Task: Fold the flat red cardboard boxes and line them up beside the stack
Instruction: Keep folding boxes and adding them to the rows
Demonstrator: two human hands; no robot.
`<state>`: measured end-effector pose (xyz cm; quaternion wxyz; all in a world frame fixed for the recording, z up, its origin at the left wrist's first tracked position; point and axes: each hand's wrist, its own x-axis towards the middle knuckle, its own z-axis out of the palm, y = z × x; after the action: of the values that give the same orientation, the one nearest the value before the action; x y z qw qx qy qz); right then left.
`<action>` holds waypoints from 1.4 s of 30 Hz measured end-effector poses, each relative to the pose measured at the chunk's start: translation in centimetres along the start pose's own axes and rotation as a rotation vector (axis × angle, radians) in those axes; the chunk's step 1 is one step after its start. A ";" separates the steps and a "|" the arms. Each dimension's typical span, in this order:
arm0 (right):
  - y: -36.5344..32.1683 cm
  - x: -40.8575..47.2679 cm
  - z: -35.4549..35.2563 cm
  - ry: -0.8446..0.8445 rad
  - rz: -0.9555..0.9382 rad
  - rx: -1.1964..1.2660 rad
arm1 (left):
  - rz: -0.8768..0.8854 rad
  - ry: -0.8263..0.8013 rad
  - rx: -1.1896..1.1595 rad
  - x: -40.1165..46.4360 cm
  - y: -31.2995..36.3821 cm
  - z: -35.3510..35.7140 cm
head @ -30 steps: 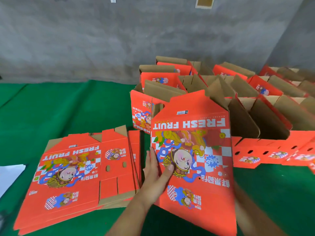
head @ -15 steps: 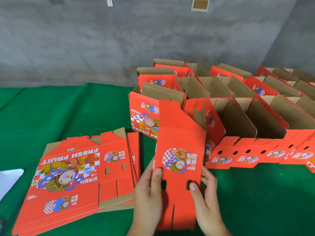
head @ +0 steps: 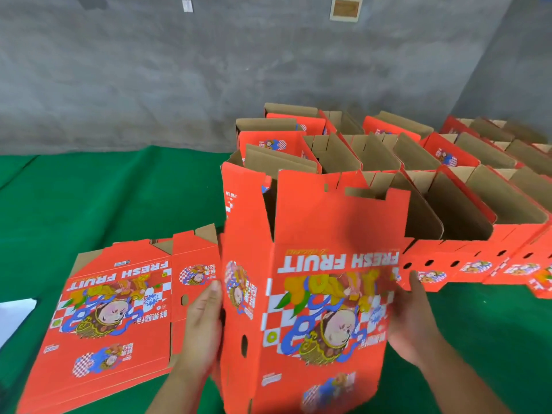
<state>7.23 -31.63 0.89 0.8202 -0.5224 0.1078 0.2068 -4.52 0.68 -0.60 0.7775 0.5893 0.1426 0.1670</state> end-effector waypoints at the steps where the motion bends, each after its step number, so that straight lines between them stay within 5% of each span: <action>1: 0.0 -0.1 0.5 -0.023 -0.005 -0.030 | 0.013 -0.024 0.071 0.0 0.0 1.0; 6: 0.0 -0.3 3.5 -0.002 -0.125 -0.229 | 0.068 0.035 0.437 0.4 -0.4 5.5; 13: -0.3 -0.4 5.5 -0.039 -0.272 -0.381 | -0.142 -0.253 -0.011 -0.5 2.6 8.8; 17: 0.2 0.3 7.6 0.016 -0.166 -0.498 | -0.217 -0.210 -0.112 -0.4 4.4 10.6; 21: 2.3 -0.9 8.0 -0.128 -0.042 -0.599 | -0.187 -0.259 -0.270 -0.4 6.7 9.9; 23: 3.1 -1.0 7.9 -0.122 -0.049 -0.641 | -0.185 -0.264 -0.185 -1.5 6.4 8.8; 26: 4.4 -1.2 7.3 -0.090 0.024 -0.706 | -0.199 -0.486 0.189 -2.6 5.8 8.3; 29: 5.2 -0.3 7.3 -0.077 0.106 -0.618 | -0.118 -0.448 0.180 -3.5 4.5 6.5; 33: 5.4 2.0 7.0 0.175 0.094 -0.447 | -0.082 -0.355 0.080 -2.5 4.6 5.7; 36: 4.6 1.1 6.1 0.104 0.212 -0.328 | -0.043 -0.350 0.050 -2.2 4.4 4.2; 42: 4.9 1.4 5.0 0.082 0.142 -0.348 | -0.048 -0.380 0.177 -1.3 4.7 2.8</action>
<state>6.05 -25.06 -1.46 0.6957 -0.6555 0.1401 0.2581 -4.93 -1.13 4.72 0.7393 0.6727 0.0212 0.0211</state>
